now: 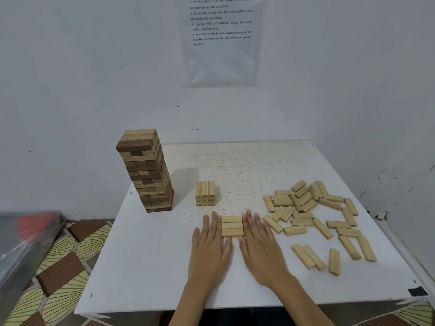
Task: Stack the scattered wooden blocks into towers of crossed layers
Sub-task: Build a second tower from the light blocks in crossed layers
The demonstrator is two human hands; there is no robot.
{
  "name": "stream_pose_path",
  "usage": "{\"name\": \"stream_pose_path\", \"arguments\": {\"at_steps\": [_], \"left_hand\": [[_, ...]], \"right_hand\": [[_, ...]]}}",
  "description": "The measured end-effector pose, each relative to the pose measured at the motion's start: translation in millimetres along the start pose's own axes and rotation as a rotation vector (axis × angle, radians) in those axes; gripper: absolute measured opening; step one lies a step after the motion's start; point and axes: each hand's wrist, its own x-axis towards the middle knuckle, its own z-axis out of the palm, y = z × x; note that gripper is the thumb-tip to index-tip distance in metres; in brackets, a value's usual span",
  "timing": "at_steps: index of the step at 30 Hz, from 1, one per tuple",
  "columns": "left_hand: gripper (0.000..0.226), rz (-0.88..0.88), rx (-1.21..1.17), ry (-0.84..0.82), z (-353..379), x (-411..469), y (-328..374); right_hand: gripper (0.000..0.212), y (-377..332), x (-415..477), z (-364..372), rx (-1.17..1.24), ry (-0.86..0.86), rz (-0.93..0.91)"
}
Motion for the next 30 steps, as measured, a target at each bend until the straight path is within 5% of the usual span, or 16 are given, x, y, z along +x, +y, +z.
{"name": "stream_pose_path", "arguments": {"at_steps": [26,30], "left_hand": [[0.074,0.008,-0.012,0.026,0,-1,0],[0.072,0.005,-0.020,0.024,1,-2,-1]], "right_hand": [[0.065,-5,-3,-2,0.115,-0.120,0.038],[0.067,3,0,-10,0.321,-0.078,-0.036]]}}
